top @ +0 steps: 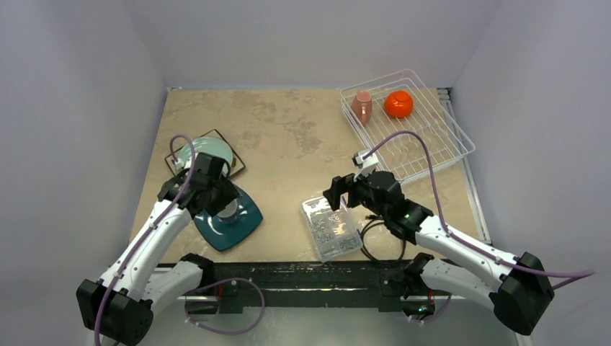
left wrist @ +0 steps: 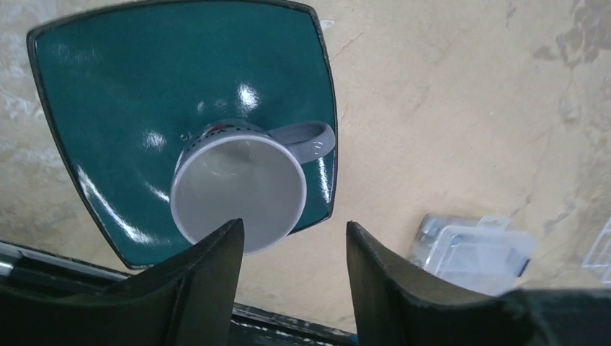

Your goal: Load the mixed dishes into the dish rack

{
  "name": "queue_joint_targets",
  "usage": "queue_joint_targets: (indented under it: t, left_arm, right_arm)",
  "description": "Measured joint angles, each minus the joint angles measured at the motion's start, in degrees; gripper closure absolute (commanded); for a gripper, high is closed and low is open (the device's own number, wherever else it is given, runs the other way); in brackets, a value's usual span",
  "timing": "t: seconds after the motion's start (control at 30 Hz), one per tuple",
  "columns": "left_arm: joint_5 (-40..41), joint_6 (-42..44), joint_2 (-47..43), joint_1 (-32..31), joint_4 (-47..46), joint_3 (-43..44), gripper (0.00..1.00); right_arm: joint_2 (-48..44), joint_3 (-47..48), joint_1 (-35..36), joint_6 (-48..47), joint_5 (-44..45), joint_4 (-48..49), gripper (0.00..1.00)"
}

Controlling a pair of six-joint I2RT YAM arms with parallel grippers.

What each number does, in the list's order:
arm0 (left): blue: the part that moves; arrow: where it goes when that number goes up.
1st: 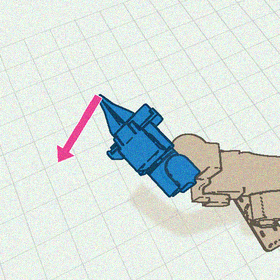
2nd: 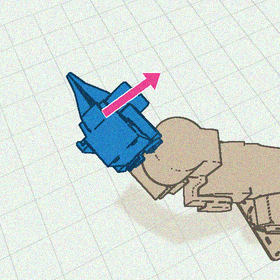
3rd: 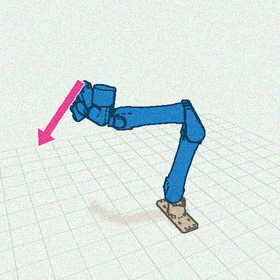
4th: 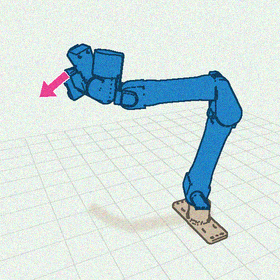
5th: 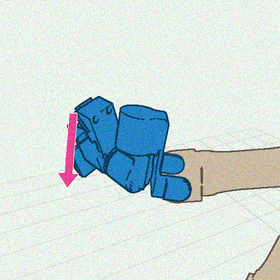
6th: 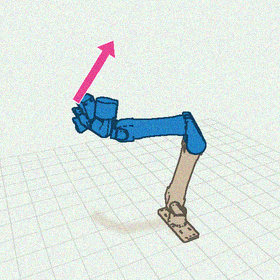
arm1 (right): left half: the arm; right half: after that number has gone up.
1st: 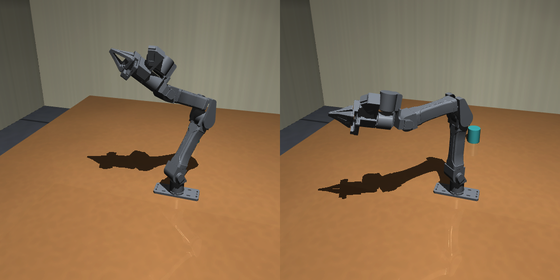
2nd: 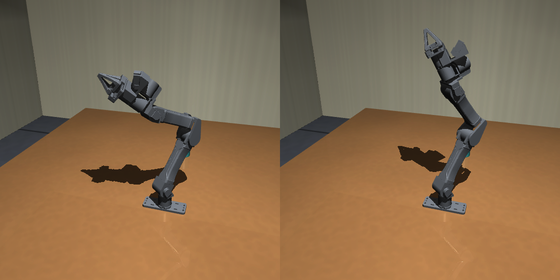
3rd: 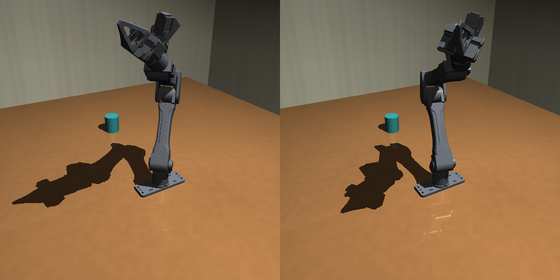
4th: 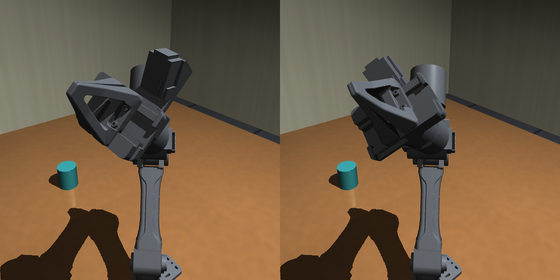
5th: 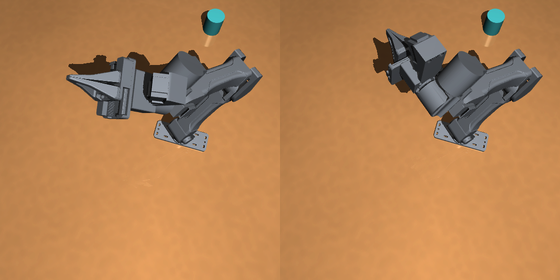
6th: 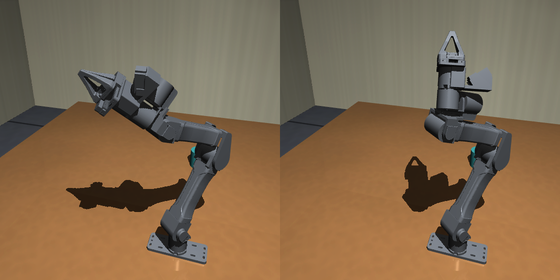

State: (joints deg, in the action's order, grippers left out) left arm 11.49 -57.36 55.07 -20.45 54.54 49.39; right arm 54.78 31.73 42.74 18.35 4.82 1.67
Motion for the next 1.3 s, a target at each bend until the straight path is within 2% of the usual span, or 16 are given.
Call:
queue_joint_targets:
  t: [0.1, 0.17, 0.4, 0.6, 0.77, 1.0, 1.13, 1.3]
  left_arm:
    - [-1.0, -6.3, 1.0, 3.3, 0.9, 0.4, 0.31]
    - [-1.4, -10.8, 2.3, 4.8, 1.7, 1.0, 0.30]
    - [-4.9, -21.7, 6.2, 9.2, 2.1, 1.6, 0.39]
    - [-5.4, -27.5, 9.5, 10.7, 2.4, 1.6, 0.45]
    - [-5.2, -30.0, 11.7, 11.3, 1.7, 0.8, 0.53]
    - [-4.2, -31.2, 13.3, 11.5, 0.4, -2.2, 0.85]
    - [-3.8, -30.2, 12.5, 11.5, 1.0, -2.1, 0.99]
    - [-3.5, -26.6, 9.1, 11.5, 3.7, -0.5, 1.00]
  right_arm:
    - [0.0, 0.0, 0.0, 0.0, 0.0, 0.3, 0.01]
    - [0.0, 0.0, 0.0, 0.0, 0.0, 0.4, 0.01]
    - [0.0, -0.3, 0.0, 0.0, 0.0, 0.6, 0.01]
    - [0.0, -0.3, 0.0, 0.0, 0.2, 0.6, 0.01]
    - [1.0, -0.3, 0.0, 0.0, 0.2, 1.0, 0.01]
    - [2.6, -0.3, 0.0, 0.0, 0.2, 1.2, 0.01]
    - [3.7, -0.3, 0.0, 0.1, 0.2, 1.5, 0.01]
    - [5.0, -0.3, 0.0, 0.1, 0.2, 2.1, 0.01]
